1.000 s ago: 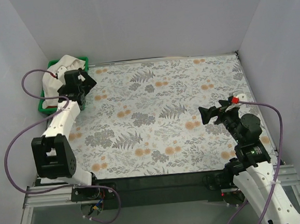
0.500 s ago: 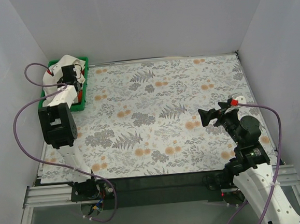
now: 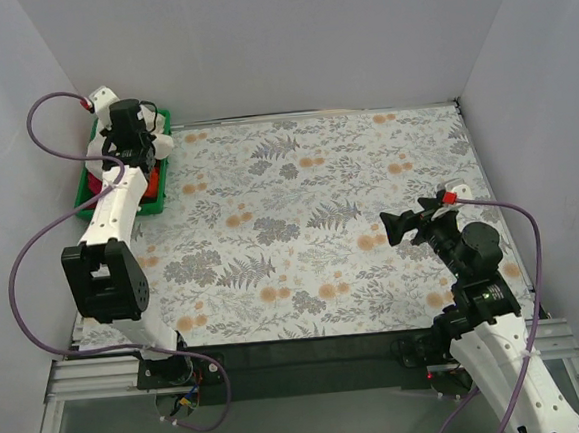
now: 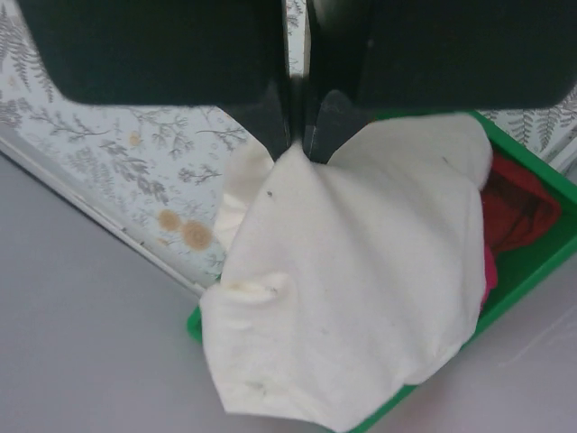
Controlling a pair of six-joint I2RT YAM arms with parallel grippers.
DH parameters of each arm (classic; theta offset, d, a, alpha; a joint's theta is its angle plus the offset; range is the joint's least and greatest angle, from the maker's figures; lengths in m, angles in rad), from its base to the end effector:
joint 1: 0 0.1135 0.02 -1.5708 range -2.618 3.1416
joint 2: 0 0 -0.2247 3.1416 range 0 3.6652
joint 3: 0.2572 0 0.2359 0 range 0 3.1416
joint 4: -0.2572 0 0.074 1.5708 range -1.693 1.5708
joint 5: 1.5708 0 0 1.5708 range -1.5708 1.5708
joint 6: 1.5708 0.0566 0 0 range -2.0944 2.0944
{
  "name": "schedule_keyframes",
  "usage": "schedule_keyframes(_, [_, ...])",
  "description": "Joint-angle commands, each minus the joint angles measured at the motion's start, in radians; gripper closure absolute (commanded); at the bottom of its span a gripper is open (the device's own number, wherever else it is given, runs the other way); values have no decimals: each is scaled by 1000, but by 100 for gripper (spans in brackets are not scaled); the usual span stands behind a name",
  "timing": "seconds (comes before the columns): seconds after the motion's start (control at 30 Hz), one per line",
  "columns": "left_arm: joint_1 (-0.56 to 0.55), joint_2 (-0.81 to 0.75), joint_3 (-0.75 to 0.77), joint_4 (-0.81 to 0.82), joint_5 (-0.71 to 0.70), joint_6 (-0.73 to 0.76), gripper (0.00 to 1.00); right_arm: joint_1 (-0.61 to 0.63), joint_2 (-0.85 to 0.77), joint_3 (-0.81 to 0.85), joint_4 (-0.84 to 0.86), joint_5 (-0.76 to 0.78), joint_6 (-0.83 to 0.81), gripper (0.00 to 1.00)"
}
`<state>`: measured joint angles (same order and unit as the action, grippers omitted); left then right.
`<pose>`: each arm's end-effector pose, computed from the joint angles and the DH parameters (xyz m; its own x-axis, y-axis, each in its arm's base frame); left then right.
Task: Fold and stack the t-shirts
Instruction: Grab the tshirt from the pile, then move the tshirt to the center of the board
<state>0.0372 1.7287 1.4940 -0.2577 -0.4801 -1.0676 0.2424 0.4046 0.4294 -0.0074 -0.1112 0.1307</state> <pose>0.3994 0.0410 0.2820 0.1574 -0.7717 -0.6162 -0.6259 0.4047 -0.6667 0.1638 0.0470 0.2699 -0.0284 0.1264 -0.9916 -0.3455 0.9296 0.1284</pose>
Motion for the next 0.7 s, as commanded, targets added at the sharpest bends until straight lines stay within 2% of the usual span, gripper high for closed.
schedule_keyframes(0.0, [-19, -98, 15, 41, -55, 75, 100, 3, 8, 58, 11, -19, -6, 2])
schedule_keyframes(0.13, [-111, -139, 34, 50, -14, 130, 100, 3, 10, 72, -17, -15, -6, 2])
schedule_keyframes(0.2, [-232, -136, 75, 54, -11, 214, 100, 3, 14, 75, -17, -2, -6, 2])
schedule_keyframes(0.37, [-489, -104, 277, -8, 104, 244, 100, 5, 62, 140, -68, 44, 3, 2])
schedule_keyframes(0.43, [-542, -84, 360, -58, 159, 219, 100, 5, 83, 166, -92, 45, -11, 2])
schedule_keyframes(0.47, [-583, -81, 430, -72, 237, 212, 100, 3, 103, 195, -115, 22, -25, 2])
schedule_keyframes(0.57, [-620, -104, 494, -84, 396, 161, 100, 5, 129, 227, -129, -8, -49, 2])
schedule_keyframes(0.67, [-622, -159, 465, -77, 468, 107, 100, 5, 132, 238, -131, -15, -46, 2])
